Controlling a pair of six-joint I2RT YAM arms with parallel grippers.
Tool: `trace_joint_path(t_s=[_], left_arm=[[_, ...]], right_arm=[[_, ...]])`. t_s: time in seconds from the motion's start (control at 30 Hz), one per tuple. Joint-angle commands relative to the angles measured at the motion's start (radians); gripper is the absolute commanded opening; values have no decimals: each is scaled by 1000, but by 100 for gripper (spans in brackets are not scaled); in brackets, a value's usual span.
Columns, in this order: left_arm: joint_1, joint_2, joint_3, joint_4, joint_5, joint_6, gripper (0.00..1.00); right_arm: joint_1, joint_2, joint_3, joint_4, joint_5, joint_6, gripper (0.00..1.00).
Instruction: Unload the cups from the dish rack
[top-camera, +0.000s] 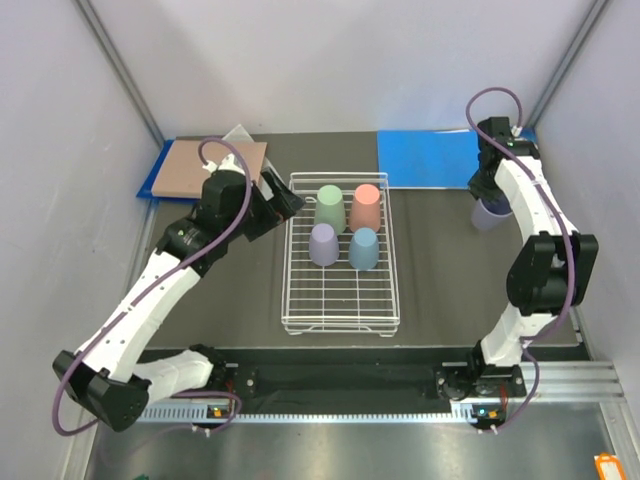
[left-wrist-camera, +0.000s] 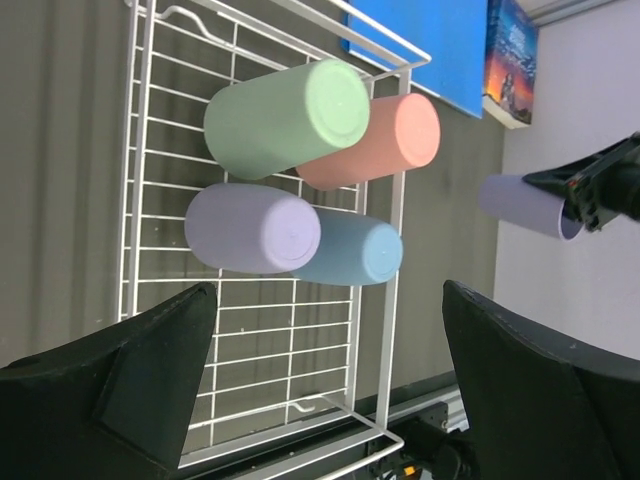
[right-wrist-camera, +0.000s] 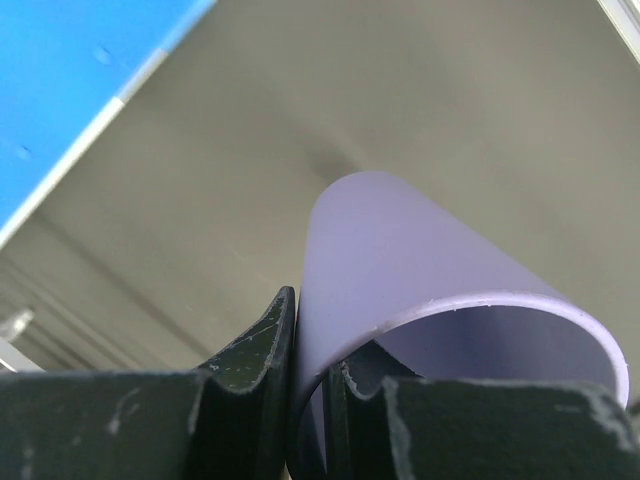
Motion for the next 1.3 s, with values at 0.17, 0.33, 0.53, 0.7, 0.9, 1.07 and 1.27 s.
trace_joint_path(t_s=[0.17, 0.33, 0.53, 0.7, 0.9, 1.07, 1.27], left_arm=[[1, 33, -46, -39, -25, 56, 99], [-1, 44, -54, -28, -37, 62, 99], [-1, 65, -52, -22, -47, 65, 99], [-1, 80, -43, -15, -42, 64, 99], [-1, 87, -37, -7, -40, 70, 99], [-2, 96, -17, -39, -63, 80, 99], [-4, 76, -3, -39, -85, 139, 99]], right_arm=[[-91, 215, 170, 34, -39, -16, 0], [-95, 284, 193, 42, -53, -25, 0], [-97, 345, 230, 36, -58, -43, 1], [-97, 347, 234, 39, -76, -54, 20], [-95, 270, 244, 41, -99, -60, 35], [-91, 184, 264, 19, -96, -68, 46], [-63, 40, 409, 4, -179, -62, 73]])
